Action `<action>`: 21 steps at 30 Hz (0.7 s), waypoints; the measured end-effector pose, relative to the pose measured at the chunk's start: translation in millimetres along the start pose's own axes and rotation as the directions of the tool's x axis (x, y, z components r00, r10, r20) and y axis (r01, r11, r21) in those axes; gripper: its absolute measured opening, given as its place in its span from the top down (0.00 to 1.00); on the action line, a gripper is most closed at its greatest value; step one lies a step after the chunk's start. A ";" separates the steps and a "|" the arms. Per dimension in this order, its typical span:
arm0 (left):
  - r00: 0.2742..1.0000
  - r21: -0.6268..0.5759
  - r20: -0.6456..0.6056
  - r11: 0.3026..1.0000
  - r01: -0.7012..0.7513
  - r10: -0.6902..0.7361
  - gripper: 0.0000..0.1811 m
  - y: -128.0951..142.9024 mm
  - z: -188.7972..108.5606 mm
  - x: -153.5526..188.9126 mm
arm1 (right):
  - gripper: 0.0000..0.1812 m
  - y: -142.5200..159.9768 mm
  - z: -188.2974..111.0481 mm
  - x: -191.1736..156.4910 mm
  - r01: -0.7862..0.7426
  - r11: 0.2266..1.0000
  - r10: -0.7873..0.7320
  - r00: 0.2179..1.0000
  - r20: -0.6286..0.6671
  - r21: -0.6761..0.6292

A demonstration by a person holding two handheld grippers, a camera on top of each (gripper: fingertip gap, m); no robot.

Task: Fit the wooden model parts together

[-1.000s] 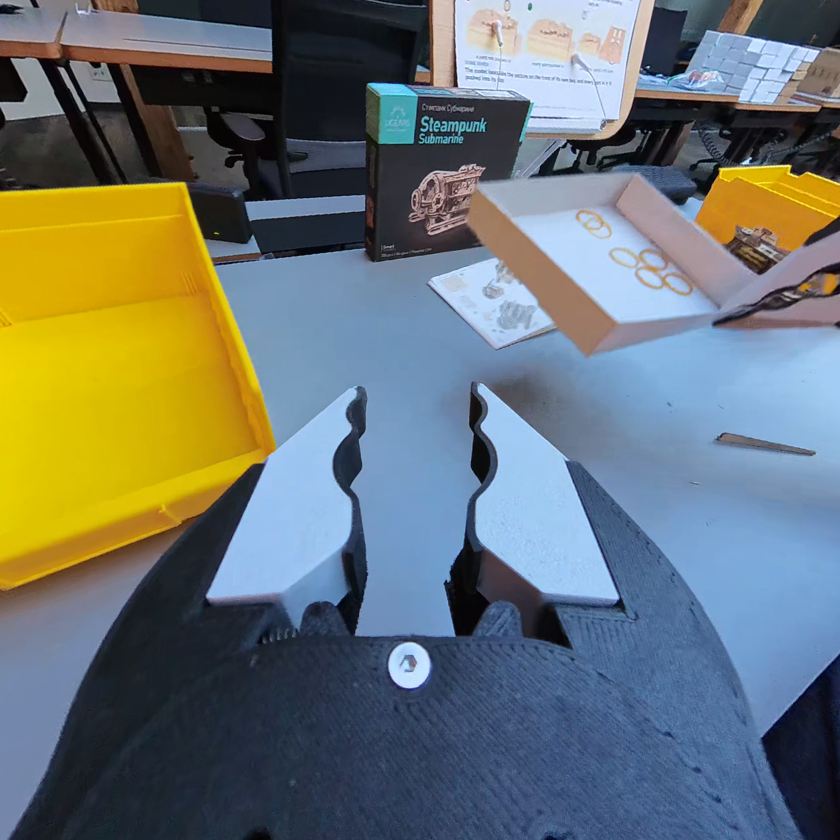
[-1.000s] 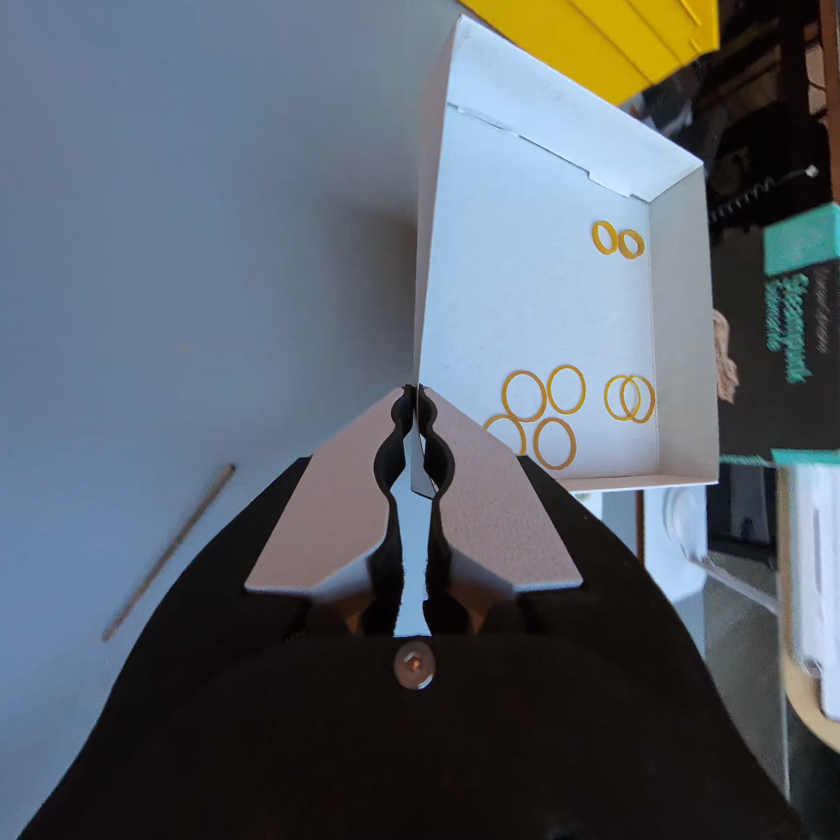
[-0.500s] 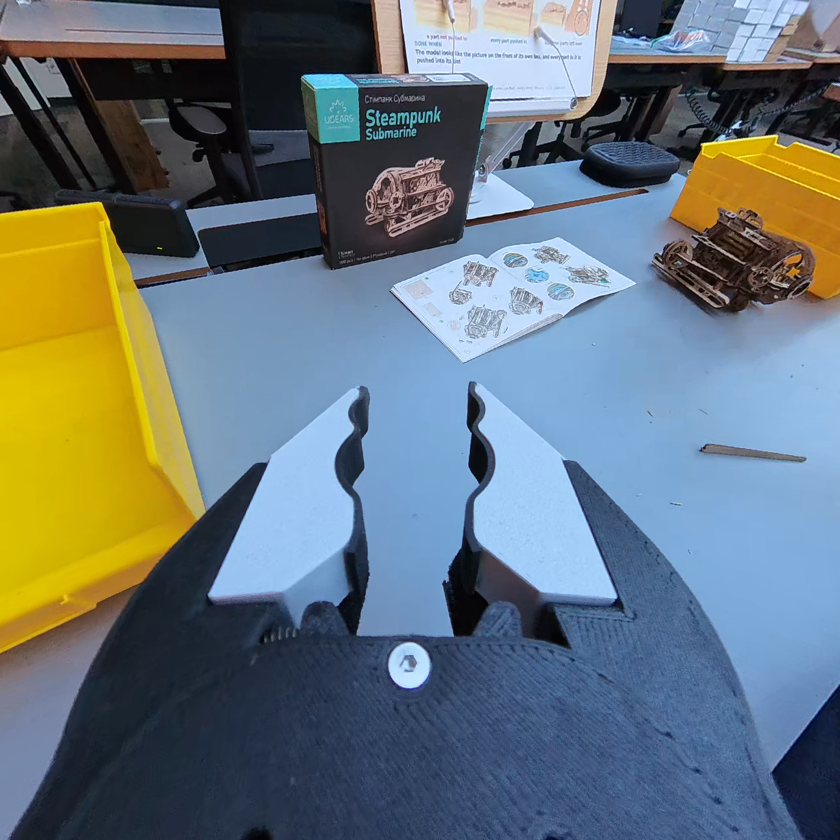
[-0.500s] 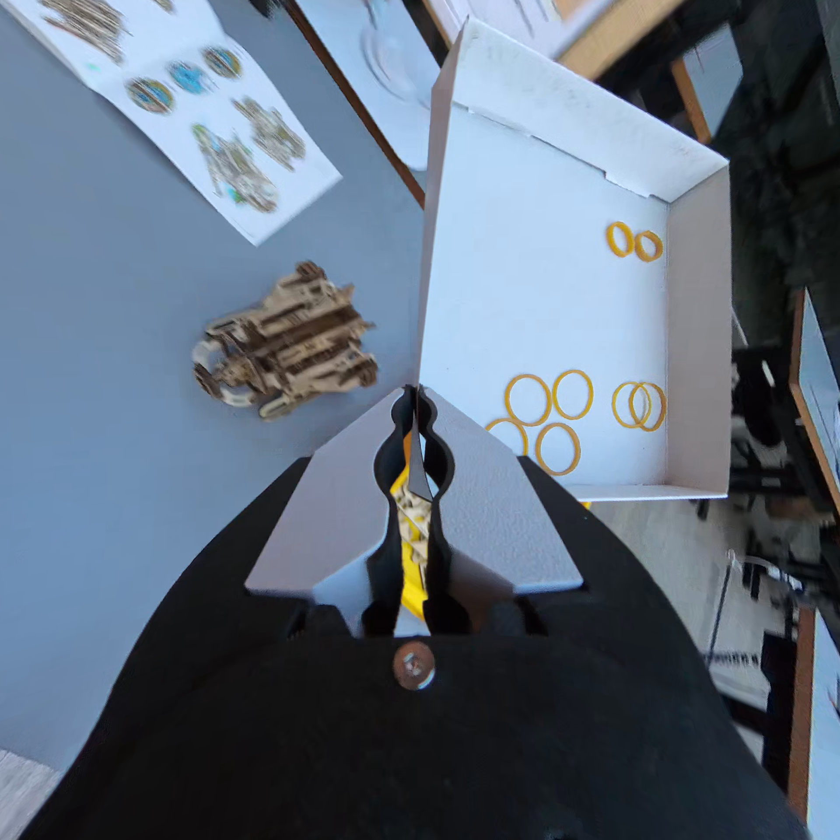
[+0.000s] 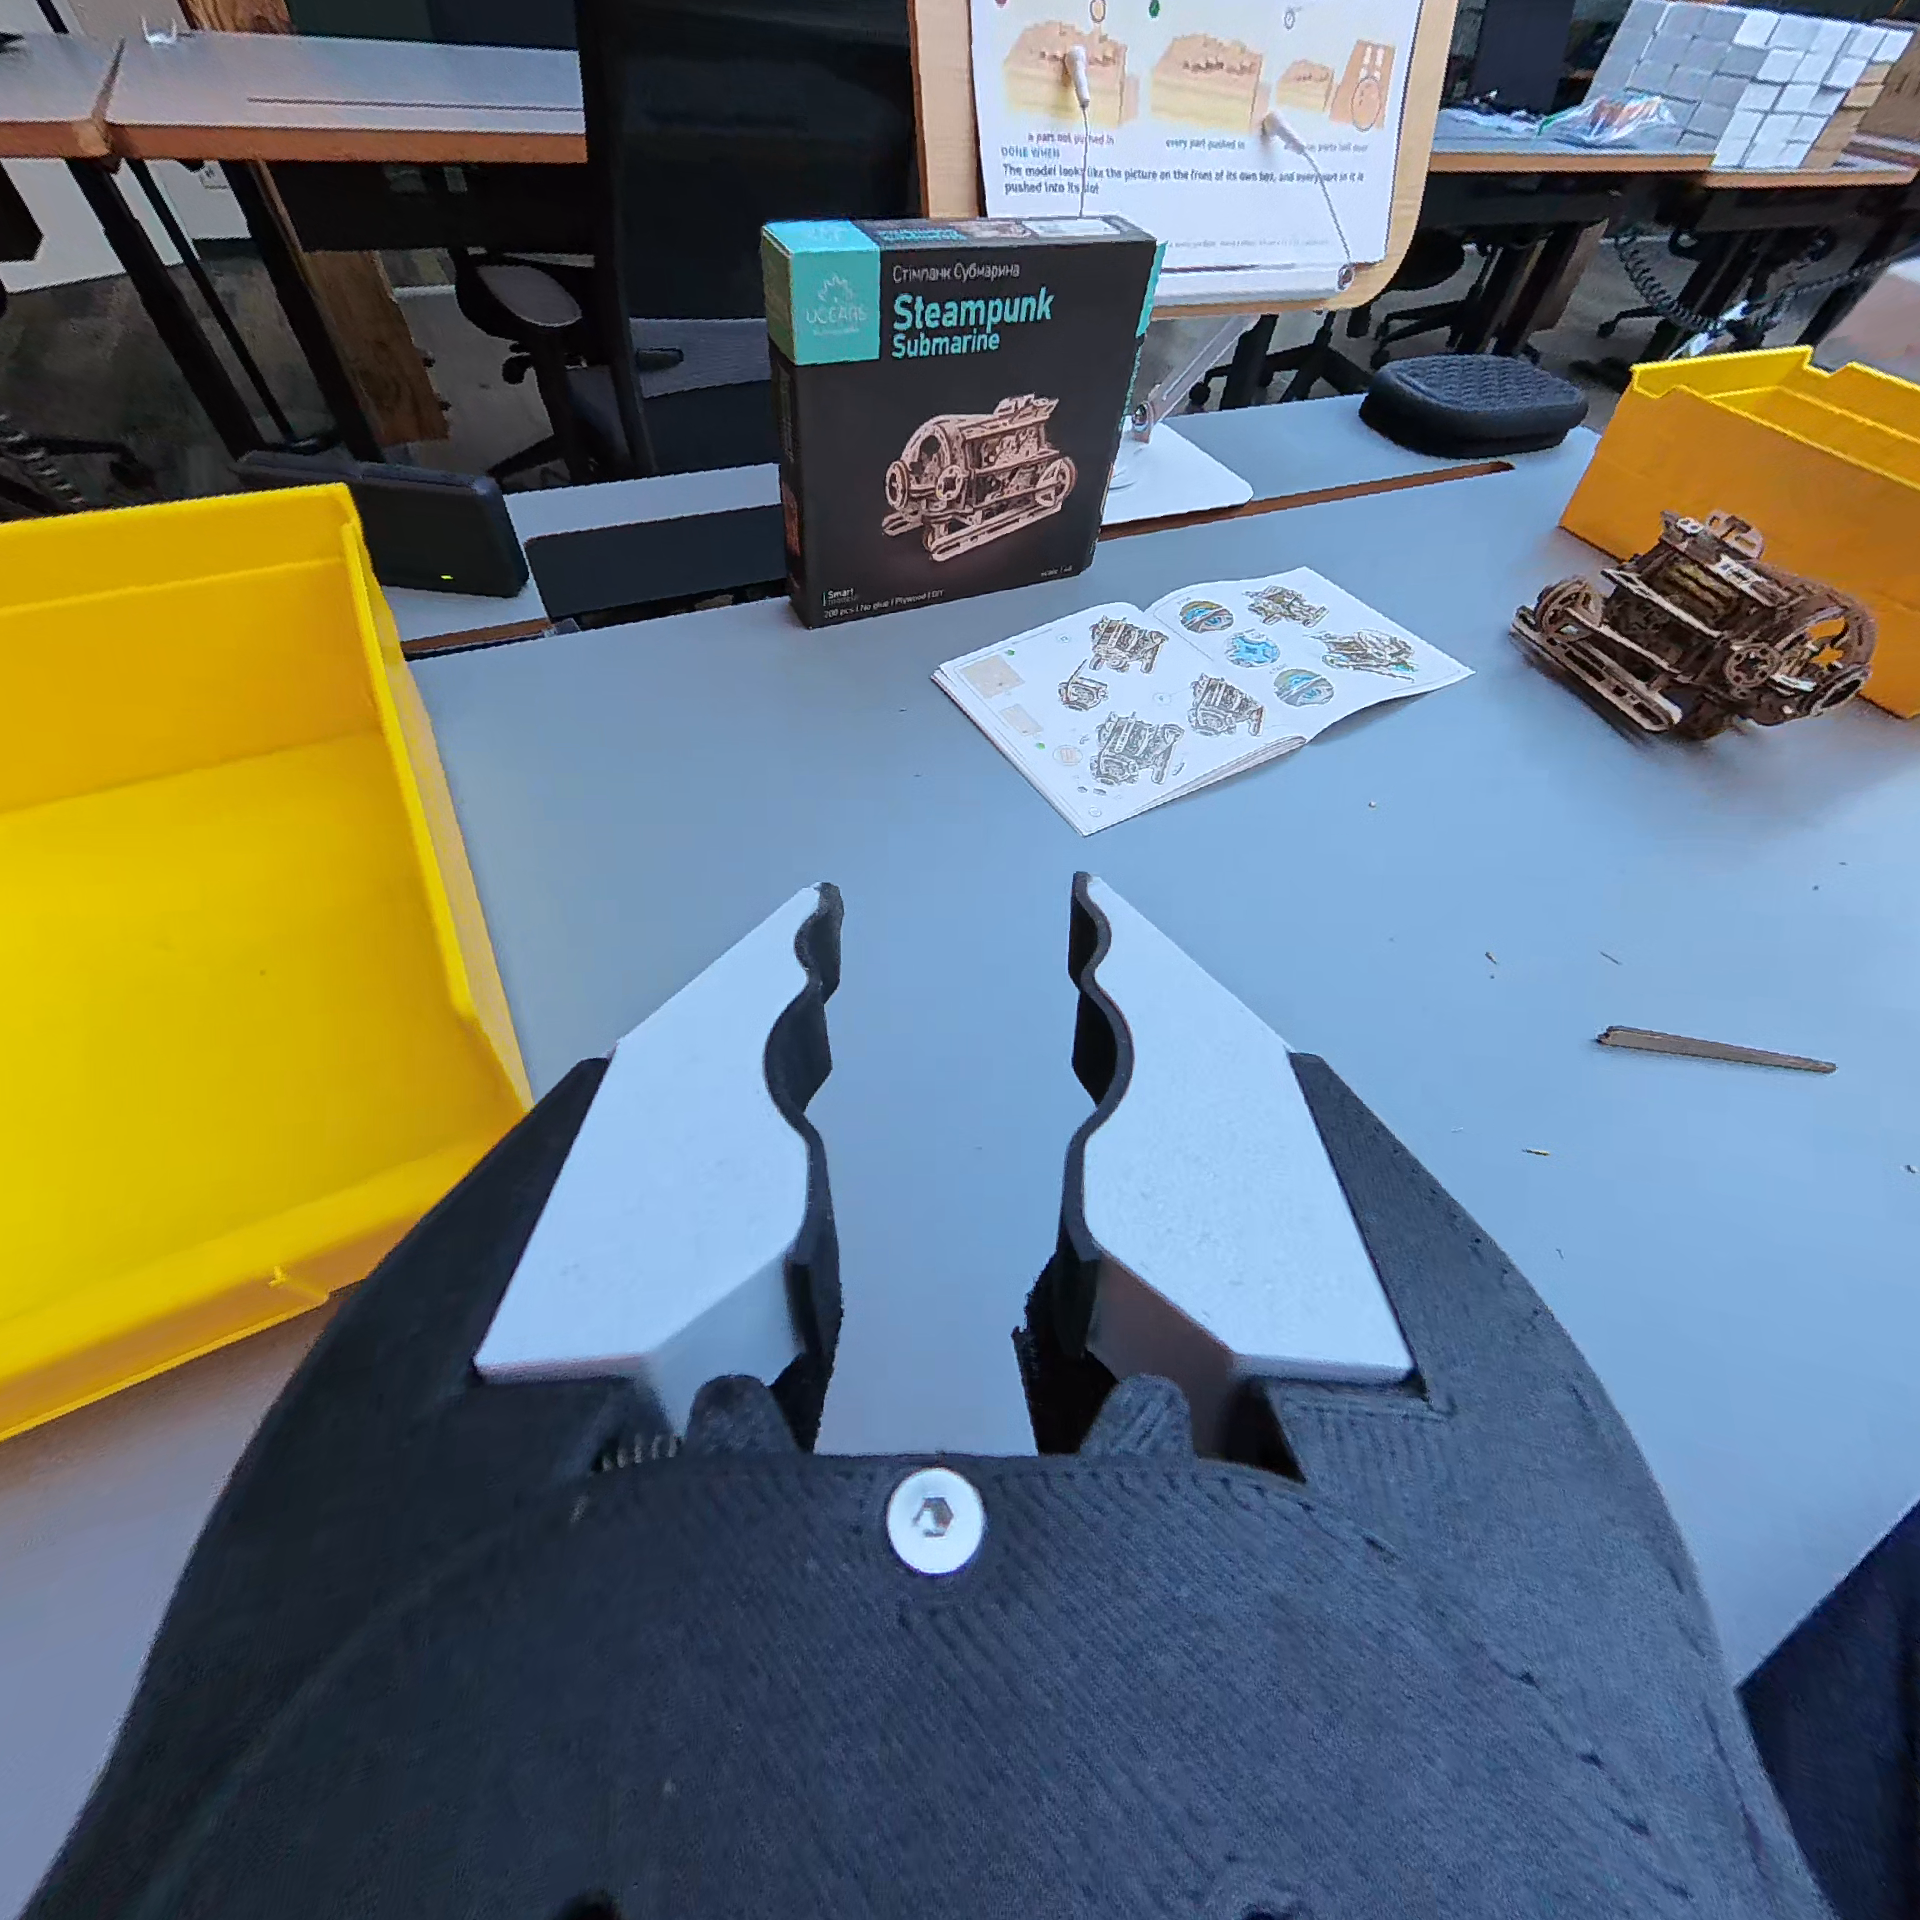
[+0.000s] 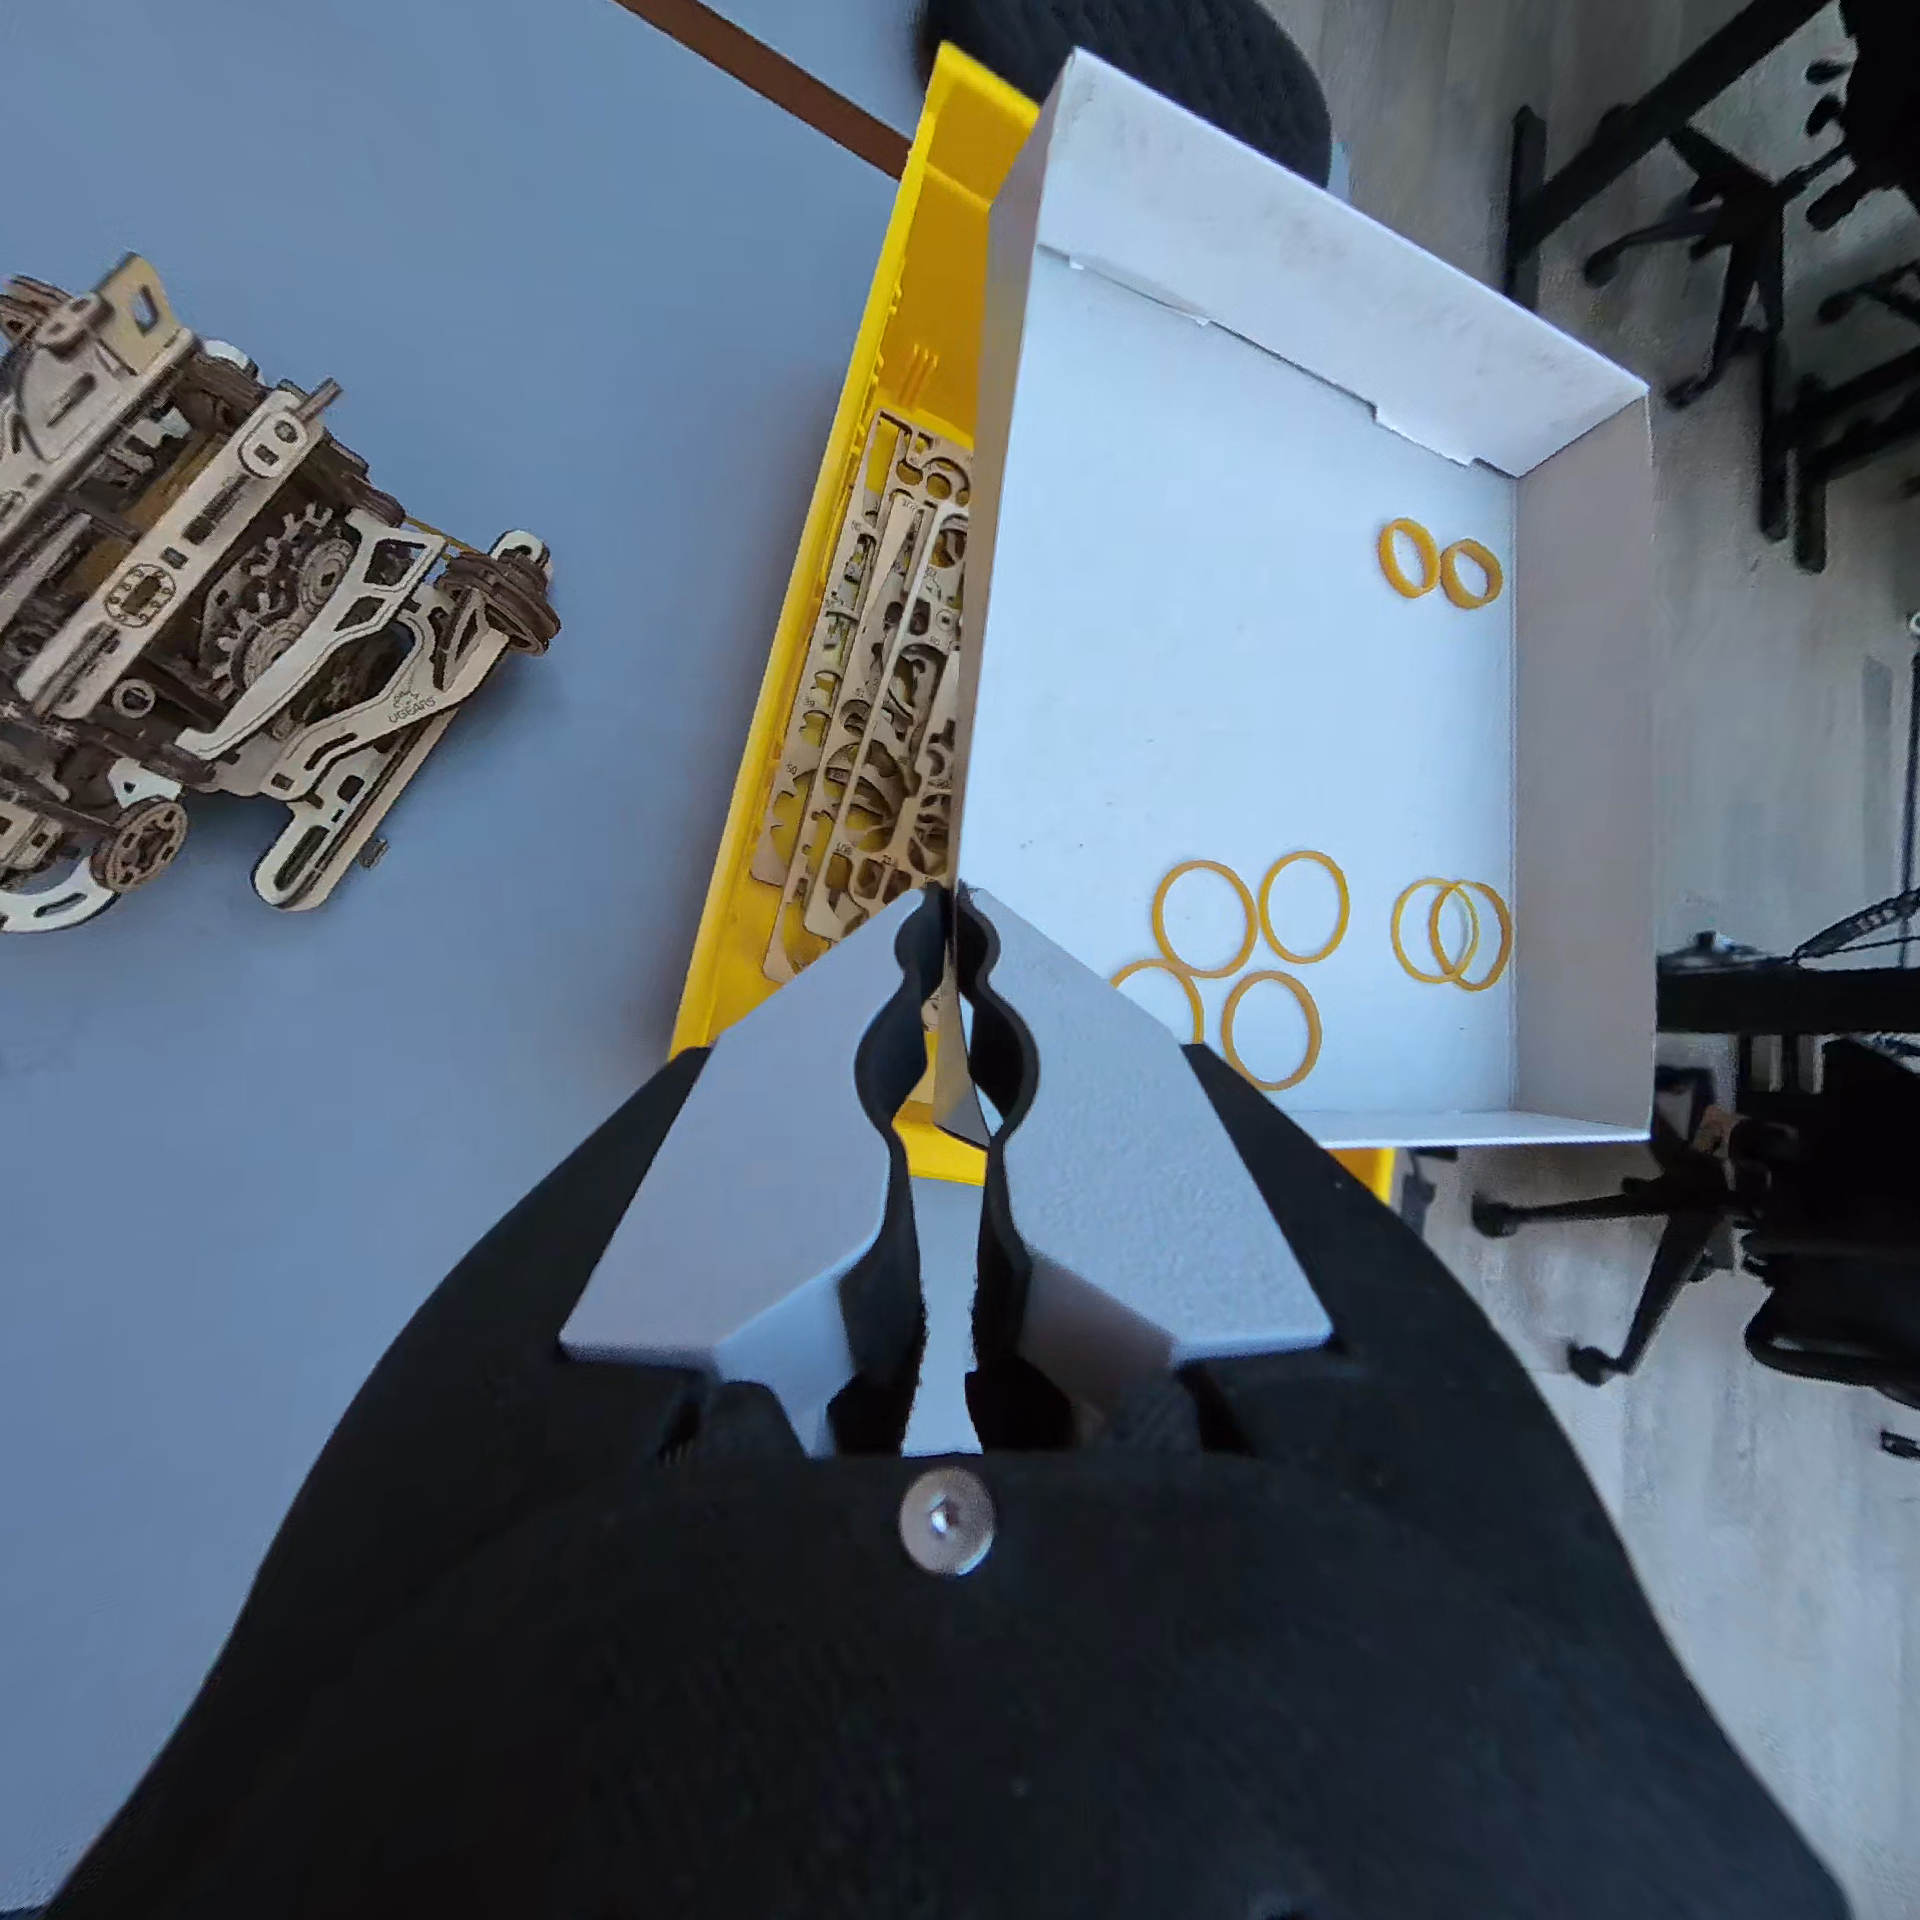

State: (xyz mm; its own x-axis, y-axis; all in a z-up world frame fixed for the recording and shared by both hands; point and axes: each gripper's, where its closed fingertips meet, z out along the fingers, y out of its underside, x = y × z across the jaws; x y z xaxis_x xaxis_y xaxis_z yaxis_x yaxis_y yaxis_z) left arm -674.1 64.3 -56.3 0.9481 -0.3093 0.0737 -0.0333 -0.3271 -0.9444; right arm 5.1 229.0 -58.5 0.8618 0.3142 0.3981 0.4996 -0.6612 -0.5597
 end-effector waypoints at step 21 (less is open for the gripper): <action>0.999 0.017 0.027 0.999 -0.032 0.032 0.77 -7.1 -22.2 -0.9 | 1.00 1.8 88.4 -22.1 -0.137 0.960 0.158 0.985 0.066 -0.243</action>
State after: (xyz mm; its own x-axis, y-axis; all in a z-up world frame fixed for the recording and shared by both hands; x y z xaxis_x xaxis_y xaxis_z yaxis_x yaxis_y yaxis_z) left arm -681.8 47.1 -42.5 0.9549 -0.2950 0.0350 -0.0583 -0.3018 -0.9516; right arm -5.3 281.1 -132.5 0.9337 0.2506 0.2558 0.3403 -0.8434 -0.4158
